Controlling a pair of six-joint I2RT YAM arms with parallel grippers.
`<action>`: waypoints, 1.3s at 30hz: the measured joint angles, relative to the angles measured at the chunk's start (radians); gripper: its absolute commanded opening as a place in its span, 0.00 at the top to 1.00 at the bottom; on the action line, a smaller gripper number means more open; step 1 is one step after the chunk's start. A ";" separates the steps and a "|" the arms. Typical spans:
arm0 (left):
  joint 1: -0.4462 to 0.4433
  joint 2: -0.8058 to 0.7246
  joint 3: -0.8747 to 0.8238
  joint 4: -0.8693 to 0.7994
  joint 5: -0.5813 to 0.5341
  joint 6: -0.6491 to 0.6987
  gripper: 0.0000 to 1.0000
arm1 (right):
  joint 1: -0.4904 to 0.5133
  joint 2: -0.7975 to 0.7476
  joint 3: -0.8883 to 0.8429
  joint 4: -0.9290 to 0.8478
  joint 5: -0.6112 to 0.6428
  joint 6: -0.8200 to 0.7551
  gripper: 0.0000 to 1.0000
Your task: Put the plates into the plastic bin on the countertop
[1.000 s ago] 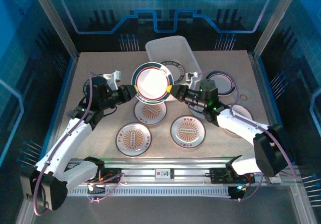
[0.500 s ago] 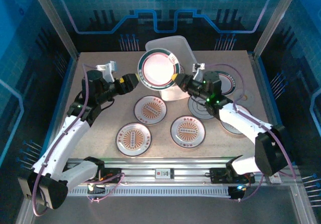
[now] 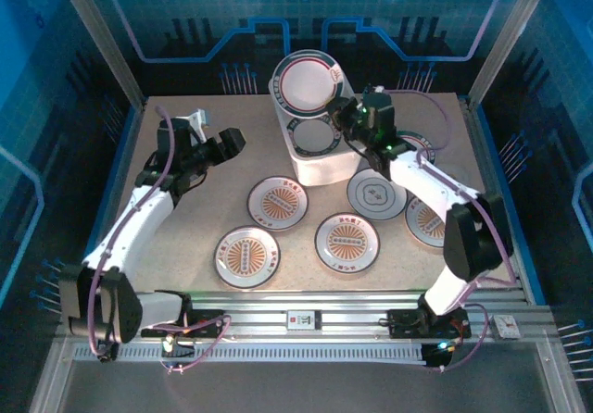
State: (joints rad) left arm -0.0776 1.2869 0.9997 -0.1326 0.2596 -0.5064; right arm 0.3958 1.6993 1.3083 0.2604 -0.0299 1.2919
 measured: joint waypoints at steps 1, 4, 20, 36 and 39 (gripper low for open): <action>0.005 0.021 0.002 0.005 0.003 0.002 0.15 | 0.000 0.026 0.031 -0.019 0.009 0.009 1.00; 0.016 0.097 0.018 0.012 0.013 0.009 0.15 | -0.001 0.096 0.099 -0.060 0.032 0.049 1.00; 0.042 0.280 0.158 0.019 0.046 0.019 0.15 | 0.002 0.192 0.208 -0.304 0.170 0.166 1.00; 0.071 0.497 0.379 -0.045 0.127 0.086 0.16 | 0.039 0.407 0.511 -0.571 0.251 0.236 1.00; 0.074 0.497 0.380 -0.053 0.135 0.095 0.16 | 0.045 0.434 0.551 -0.628 0.261 0.256 1.00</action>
State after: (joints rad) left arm -0.0040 1.7844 1.3796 -0.1860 0.3943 -0.4118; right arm 0.4408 2.1334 1.8595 -0.3672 0.2310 1.5475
